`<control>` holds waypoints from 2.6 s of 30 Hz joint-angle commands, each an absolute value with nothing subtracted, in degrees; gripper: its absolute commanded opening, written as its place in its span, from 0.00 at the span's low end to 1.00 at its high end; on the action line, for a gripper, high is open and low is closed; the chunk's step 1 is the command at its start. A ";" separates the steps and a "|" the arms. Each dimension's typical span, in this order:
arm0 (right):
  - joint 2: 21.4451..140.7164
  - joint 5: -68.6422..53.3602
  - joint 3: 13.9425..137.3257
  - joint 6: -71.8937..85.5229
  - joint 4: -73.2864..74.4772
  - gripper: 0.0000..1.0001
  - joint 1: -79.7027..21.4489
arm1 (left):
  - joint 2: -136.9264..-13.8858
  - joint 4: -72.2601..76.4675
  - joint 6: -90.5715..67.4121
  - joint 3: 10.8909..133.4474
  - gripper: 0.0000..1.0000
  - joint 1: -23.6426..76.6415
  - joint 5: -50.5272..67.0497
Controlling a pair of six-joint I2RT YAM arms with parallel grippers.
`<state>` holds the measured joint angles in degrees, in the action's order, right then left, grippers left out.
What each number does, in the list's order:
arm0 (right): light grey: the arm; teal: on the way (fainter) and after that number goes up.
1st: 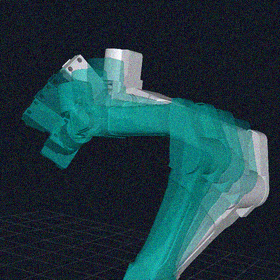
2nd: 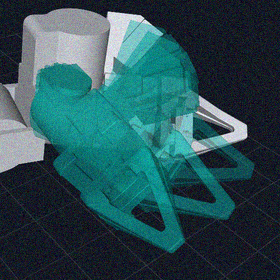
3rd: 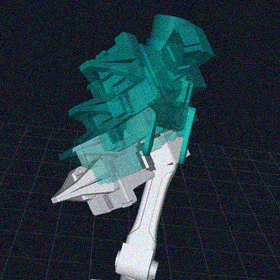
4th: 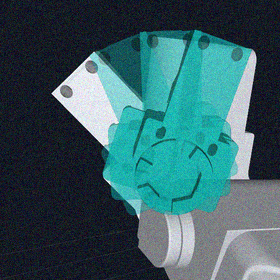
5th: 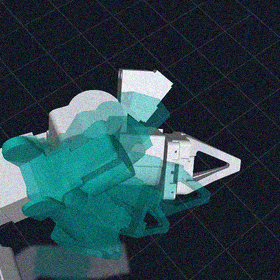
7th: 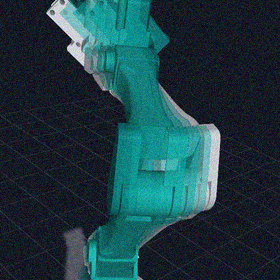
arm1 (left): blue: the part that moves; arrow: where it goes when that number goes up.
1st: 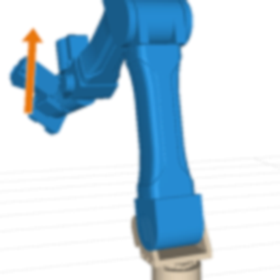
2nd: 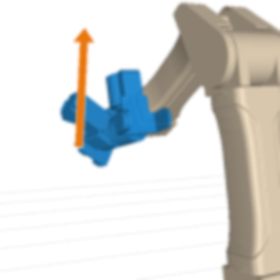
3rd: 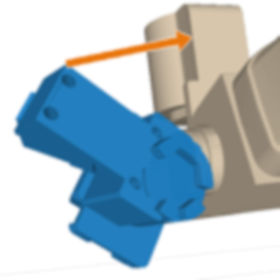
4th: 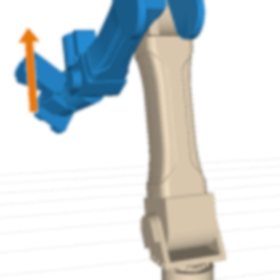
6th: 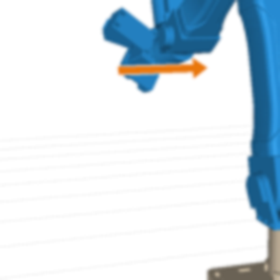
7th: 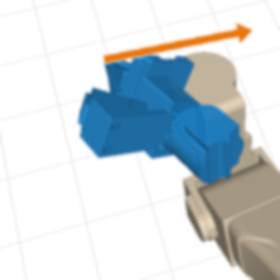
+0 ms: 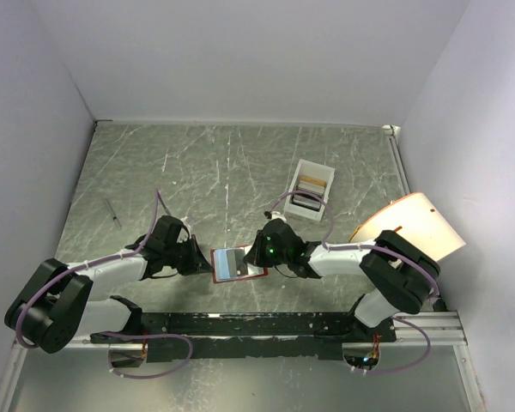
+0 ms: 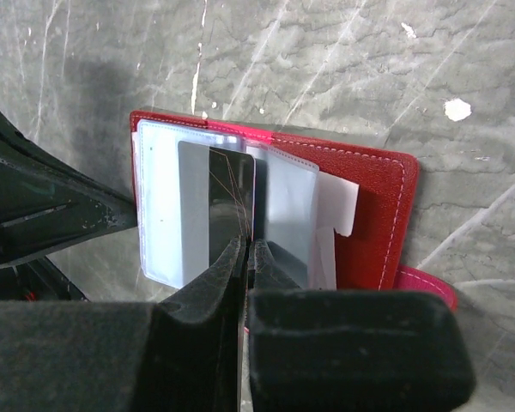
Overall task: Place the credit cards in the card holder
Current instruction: Insert the credit card into the card holder.
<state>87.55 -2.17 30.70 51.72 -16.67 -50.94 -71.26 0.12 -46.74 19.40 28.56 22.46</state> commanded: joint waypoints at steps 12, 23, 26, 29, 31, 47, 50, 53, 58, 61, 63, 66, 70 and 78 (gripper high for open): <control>91.04 -3.87 31.81 54.40 -18.77 0.00 -51.29 | -70.82 2.75 -47.44 18.71 0.07 29.14 24.12; 92.43 -4.03 32.30 56.94 -20.74 0.00 -52.27 | -71.02 2.75 -47.45 18.84 0.07 29.17 23.85; 92.57 -4.00 32.29 57.73 -20.92 0.02 -52.38 | -71.06 2.74 -47.39 19.00 0.07 29.15 24.05; 91.52 -3.53 32.79 57.01 -19.01 0.10 -52.41 | -71.08 2.23 -47.12 19.19 0.07 29.15 23.72; 89.72 -2.25 32.79 56.35 -16.79 0.16 -52.41 | -71.10 2.00 -46.96 19.20 0.07 29.18 23.62; 89.10 -4.34 33.92 53.22 -16.47 0.24 -52.48 | -71.37 1.24 -46.62 20.37 0.07 29.17 23.14; 90.30 -5.67 34.26 53.30 -17.55 0.23 -52.54 | -71.37 1.38 -46.74 20.43 0.07 29.17 23.12; 90.92 -6.05 34.20 53.70 -18.25 0.22 -52.54 | -71.49 1.13 -46.53 20.88 0.07 29.17 22.89; 91.71 -6.74 34.53 53.88 -18.89 0.21 -52.63 | -71.90 0.86 -46.15 21.35 0.07 29.11 22.67; 91.79 -7.43 34.42 54.21 -20.12 0.18 -53.12 | -71.85 0.20 -45.78 21.79 0.07 29.12 22.57; 91.44 -7.30 34.01 54.51 -21.20 0.17 -53.87 | -71.58 -0.61 -45.34 22.23 0.07 29.16 21.91; 91.75 -7.25 34.25 54.84 -21.08 0.16 -54.32 | -71.41 -1.24 -45.11 22.28 0.07 29.14 21.45; 90.66 -5.58 34.45 54.48 -18.75 0.17 -54.32 | -71.87 -2.53 -44.58 22.61 0.07 29.17 20.43; 85.24 0.51 35.93 50.42 -8.45 0.25 -54.30 | -71.27 -4.73 -44.19 23.40 0.11 29.05 17.75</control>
<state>87.81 -2.87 33.41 53.15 -13.72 -54.06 -71.85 -2.55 -45.36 21.21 28.97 20.53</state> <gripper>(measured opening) 0.244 0.092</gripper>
